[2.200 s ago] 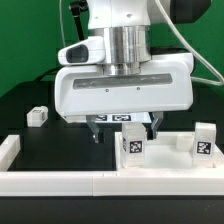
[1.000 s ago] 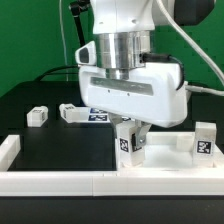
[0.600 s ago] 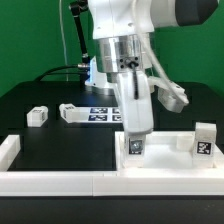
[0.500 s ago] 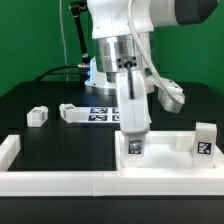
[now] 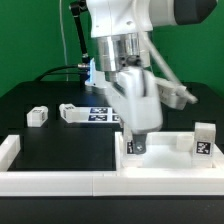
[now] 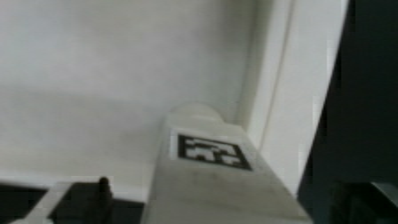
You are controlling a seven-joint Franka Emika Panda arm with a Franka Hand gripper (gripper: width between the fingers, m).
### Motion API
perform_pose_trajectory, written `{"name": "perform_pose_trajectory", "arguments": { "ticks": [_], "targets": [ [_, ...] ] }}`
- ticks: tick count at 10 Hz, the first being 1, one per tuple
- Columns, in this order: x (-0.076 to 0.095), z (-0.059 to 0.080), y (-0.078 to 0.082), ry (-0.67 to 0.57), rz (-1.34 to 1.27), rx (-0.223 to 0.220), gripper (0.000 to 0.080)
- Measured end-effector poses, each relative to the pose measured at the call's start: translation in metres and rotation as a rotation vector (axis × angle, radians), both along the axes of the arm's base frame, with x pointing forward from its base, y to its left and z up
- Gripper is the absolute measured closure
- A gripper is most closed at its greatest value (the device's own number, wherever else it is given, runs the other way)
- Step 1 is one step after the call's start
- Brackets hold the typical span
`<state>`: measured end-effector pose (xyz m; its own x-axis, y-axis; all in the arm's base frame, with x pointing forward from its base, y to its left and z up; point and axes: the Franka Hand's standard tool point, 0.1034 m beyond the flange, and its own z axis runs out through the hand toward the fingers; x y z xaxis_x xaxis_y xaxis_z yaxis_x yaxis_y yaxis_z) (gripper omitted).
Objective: Assemble square table
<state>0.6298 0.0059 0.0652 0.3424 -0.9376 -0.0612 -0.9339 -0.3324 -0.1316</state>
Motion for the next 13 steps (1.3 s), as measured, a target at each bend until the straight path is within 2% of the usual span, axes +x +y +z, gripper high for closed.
{"name": "perform_pose_trajectory", "arguments": {
  "ticks": [1,4,5,7,8,10,12,13],
  "targets": [
    [-0.0008,0.0024,0.0042,-0.005,0.053,-0.006,0.0161],
    [-0.0012,0.0006,0.0026,-0.023,0.248,-0.029,0.0151],
    [-0.0004,0.0022,0.0034,-0.036,0.464,-0.077,0.0151],
    [0.0021,0.009,0.0088,-0.081,0.754,-0.144,0.0151],
    [-0.0029,0.0069,0.0069,-0.098,0.75,-0.164,0.0151],
    [-0.003,0.0057,0.007,-0.09,0.725,-0.157,0.0179],
    [-0.0045,0.0042,0.0027,-0.076,0.576,-0.142,0.0509],
    [-0.0046,0.004,0.0023,-0.073,0.551,-0.14,0.0507]
  ]
}}
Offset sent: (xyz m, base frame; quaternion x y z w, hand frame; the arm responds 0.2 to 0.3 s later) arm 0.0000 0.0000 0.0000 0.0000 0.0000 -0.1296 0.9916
